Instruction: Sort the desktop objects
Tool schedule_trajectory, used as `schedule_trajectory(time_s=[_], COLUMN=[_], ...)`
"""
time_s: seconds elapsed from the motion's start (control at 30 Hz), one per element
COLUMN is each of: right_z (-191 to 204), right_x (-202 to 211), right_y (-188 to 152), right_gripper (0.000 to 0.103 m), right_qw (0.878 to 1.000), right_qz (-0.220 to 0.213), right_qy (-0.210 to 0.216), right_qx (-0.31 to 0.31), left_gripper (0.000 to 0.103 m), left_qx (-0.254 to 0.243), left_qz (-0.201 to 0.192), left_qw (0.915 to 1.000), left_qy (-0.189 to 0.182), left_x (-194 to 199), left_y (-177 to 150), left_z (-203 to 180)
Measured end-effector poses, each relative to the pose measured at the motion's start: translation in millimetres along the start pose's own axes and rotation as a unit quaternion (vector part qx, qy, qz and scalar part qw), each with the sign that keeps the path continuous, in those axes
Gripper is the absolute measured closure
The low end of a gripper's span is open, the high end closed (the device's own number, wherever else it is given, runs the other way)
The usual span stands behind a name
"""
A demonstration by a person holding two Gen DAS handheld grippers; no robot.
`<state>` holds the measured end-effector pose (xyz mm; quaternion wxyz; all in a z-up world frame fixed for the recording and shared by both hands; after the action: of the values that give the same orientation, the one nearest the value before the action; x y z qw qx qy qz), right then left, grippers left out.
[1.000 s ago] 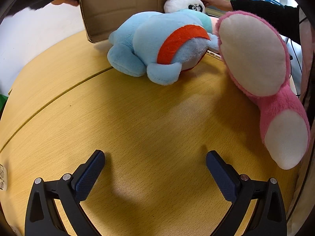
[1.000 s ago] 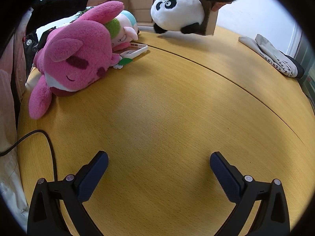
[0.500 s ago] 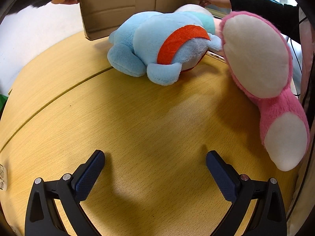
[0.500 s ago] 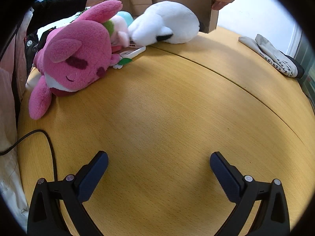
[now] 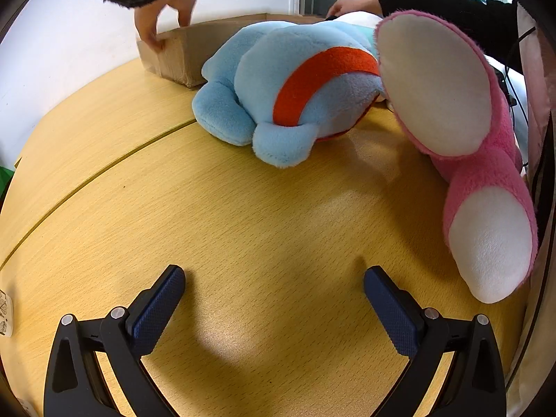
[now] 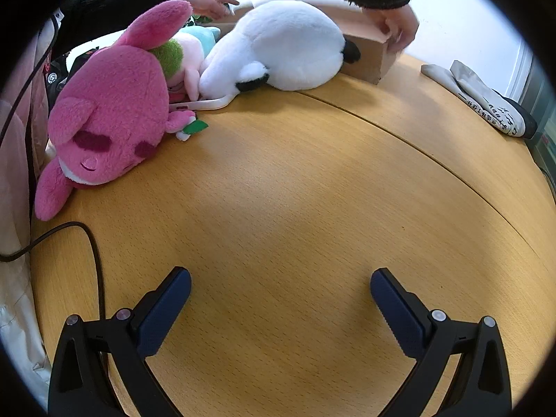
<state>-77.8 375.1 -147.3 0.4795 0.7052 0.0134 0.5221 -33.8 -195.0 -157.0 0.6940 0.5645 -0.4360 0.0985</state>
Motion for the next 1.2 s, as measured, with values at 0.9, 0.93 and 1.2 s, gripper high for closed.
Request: schedule_trajectory(time_s=[0.9,0.93,1.2], right_z=[0.3,0.7,2.0], right_x=[-0.7,-0.6,-0.4], right_y=[0.5,0.4,0.7], right_gripper=[0.000,0.000,0.000], right_qw=[1.000,1.000,1.000], right_qz=[0.000,0.000,0.000], right_qy=[-0.001,-0.001,-0.001], right_qx=[0.001,0.001,0.001], left_gripper=[0.000,0.000,0.000], left_qx=[0.000,0.000,0.000], left_qz=[0.000,0.000,-0.001], left_qw=[1.0000,1.0000,1.0000], left_qy=[0.000,0.000,0.000], left_x=[-12.8,-10.8,-5.6], left_y=[19.9,16.8,15.1], left_z=[13.7,14.5,16.7])
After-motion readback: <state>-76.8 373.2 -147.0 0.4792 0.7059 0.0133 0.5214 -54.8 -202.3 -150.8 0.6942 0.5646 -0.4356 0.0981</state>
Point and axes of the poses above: each gripper's, at about its wrist camera, not at the fingertips, and x roughly against the way its jaws point, z to its left, y to its top, the point moved 8 cm from there along -x, roughly the way its jaws point, and after that the axes turned 8 degrees about -z, right-handed, at the moved point
